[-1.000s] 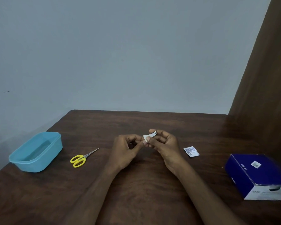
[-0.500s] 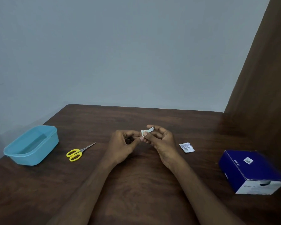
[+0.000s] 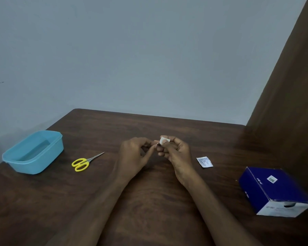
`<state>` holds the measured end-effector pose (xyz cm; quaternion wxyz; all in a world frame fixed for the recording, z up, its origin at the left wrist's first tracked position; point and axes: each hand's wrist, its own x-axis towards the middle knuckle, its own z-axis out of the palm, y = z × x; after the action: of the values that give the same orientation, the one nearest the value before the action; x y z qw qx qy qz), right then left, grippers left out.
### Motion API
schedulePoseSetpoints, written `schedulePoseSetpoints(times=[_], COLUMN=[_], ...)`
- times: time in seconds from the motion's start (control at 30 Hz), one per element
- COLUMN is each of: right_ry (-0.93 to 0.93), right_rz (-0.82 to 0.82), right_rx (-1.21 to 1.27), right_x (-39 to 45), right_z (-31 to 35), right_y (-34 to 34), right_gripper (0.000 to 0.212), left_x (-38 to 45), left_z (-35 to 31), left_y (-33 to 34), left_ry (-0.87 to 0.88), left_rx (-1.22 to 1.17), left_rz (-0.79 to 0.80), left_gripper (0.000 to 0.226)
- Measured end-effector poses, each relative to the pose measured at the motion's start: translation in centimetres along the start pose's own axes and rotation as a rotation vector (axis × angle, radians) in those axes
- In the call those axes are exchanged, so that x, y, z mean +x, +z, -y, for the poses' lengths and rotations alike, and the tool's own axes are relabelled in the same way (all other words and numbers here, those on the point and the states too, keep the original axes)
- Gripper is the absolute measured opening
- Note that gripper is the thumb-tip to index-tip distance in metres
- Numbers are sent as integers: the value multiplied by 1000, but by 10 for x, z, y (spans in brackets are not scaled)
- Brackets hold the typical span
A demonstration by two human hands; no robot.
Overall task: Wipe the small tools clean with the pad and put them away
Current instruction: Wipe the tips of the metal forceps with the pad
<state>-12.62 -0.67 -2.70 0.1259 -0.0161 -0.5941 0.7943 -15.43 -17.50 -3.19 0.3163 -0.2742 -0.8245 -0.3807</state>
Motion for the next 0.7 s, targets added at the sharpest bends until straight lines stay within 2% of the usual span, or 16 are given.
schedulePoseSetpoints(times=[0.1, 0.23, 0.53, 0.7], right_ry=[-26, -24, 6, -27], right_rz=[0, 0, 14, 25], right_rx=[-11, -18, -29, -68], right_x=[-2, -3, -5, -7], right_z=[1, 6, 9, 7], right_y=[0, 0, 1, 0], right_gripper=[18, 27, 16, 25], left_x=[-1, -2, -6, -6], left_z=[0, -2, -7, -6], left_y=[6, 6, 1, 1], left_ry=[167, 252, 166, 151], left_rx=[187, 203, 178, 167], left_rz=[-102, -135, -103, -84], left_gripper=[13, 9, 6, 10])
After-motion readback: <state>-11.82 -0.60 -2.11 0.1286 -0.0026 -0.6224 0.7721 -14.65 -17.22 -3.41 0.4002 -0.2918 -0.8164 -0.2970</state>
